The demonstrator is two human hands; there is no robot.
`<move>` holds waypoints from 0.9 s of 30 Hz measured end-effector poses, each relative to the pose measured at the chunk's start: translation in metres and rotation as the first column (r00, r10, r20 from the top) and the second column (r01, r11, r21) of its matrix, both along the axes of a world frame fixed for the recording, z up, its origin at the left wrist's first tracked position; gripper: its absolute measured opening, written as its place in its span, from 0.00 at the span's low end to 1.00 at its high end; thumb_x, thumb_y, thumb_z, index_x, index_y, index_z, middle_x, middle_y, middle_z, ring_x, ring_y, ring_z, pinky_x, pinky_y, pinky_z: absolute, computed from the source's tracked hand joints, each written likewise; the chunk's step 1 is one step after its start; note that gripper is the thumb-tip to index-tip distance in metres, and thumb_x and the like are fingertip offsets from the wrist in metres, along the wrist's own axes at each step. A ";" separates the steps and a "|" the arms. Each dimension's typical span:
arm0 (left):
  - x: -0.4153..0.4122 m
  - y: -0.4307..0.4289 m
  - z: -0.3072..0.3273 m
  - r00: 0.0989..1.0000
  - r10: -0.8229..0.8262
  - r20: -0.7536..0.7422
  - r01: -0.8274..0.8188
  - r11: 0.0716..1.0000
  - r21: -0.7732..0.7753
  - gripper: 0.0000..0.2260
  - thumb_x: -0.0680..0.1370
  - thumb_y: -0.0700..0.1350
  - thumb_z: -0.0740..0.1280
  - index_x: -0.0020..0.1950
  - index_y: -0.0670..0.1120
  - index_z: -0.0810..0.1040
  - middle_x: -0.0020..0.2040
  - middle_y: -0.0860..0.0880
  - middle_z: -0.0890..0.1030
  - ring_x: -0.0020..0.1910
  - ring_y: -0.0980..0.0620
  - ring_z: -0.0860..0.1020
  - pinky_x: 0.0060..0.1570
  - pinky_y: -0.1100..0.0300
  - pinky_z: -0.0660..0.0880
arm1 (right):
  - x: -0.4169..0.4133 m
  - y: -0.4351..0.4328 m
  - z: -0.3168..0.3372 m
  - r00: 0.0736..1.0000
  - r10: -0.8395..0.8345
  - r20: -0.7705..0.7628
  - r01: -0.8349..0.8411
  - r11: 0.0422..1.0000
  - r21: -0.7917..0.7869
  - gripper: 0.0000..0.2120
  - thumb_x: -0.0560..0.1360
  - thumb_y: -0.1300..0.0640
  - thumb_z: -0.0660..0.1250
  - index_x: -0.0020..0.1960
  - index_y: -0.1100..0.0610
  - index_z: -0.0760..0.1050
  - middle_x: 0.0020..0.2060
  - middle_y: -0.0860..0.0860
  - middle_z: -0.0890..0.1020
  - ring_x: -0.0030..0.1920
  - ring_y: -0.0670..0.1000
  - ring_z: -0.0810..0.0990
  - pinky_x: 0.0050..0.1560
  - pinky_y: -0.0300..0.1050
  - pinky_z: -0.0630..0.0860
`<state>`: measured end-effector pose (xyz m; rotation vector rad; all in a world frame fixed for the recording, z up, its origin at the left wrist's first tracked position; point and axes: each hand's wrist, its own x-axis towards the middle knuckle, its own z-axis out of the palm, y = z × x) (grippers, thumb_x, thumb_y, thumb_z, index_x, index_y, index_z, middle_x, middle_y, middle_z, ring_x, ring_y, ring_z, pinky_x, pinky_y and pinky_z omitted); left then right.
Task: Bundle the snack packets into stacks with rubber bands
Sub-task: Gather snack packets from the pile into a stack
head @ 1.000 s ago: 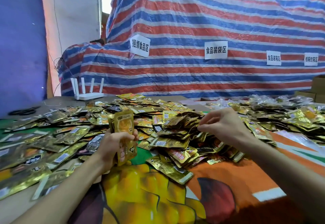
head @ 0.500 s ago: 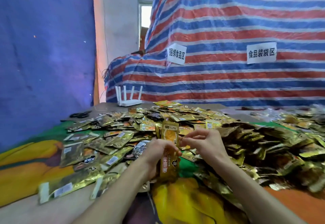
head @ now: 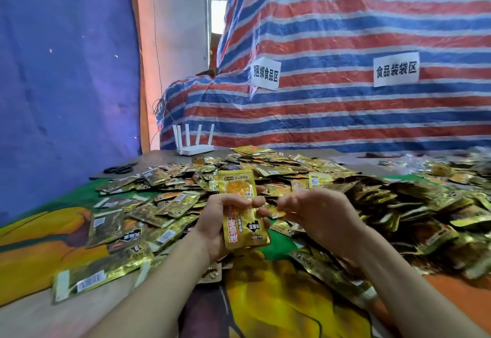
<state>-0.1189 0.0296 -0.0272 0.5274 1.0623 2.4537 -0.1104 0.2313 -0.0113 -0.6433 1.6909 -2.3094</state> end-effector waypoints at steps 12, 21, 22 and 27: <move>-0.005 0.005 -0.003 0.988 0.148 0.048 -0.143 0.985 -0.094 0.17 0.67 0.34 0.65 0.55 0.37 0.81 0.45 0.41 0.82 0.39 0.45 0.80 0.44 0.50 0.80 | -0.003 -0.001 -0.001 0.993 -0.110 -0.052 0.101 0.982 -0.159 0.23 0.76 0.68 0.65 0.64 0.47 0.80 0.53 0.56 0.86 0.42 0.55 0.87 0.30 0.43 0.81; -0.014 0.005 0.001 0.885 0.450 0.120 -0.464 0.877 0.126 0.14 0.79 0.41 0.62 0.39 0.41 0.84 0.41 0.42 0.83 0.42 0.42 0.83 0.52 0.45 0.79 | 0.012 -0.046 -0.024 0.941 -0.247 -0.231 0.290 0.941 0.176 0.34 0.57 0.55 0.85 0.60 0.40 0.80 0.59 0.49 0.80 0.52 0.46 0.85 0.46 0.51 0.84; -0.012 0.010 0.001 0.892 0.438 0.117 -0.450 0.886 0.113 0.13 0.79 0.42 0.62 0.41 0.41 0.84 0.42 0.41 0.84 0.42 0.42 0.84 0.48 0.46 0.81 | 0.014 -0.052 -0.026 0.917 -0.265 -0.299 0.332 0.921 0.203 0.34 0.57 0.54 0.85 0.61 0.40 0.79 0.58 0.43 0.81 0.53 0.42 0.83 0.49 0.44 0.83; -0.004 0.025 -0.004 0.921 0.387 0.045 -0.388 0.921 0.021 0.14 0.81 0.46 0.61 0.56 0.46 0.86 0.52 0.45 0.86 0.48 0.46 0.86 0.41 0.53 0.82 | 0.016 -0.062 -0.032 0.829 -0.318 -0.459 0.439 0.880 0.183 0.32 0.65 0.65 0.81 0.63 0.45 0.76 0.49 0.29 0.81 0.51 0.30 0.79 0.46 0.24 0.74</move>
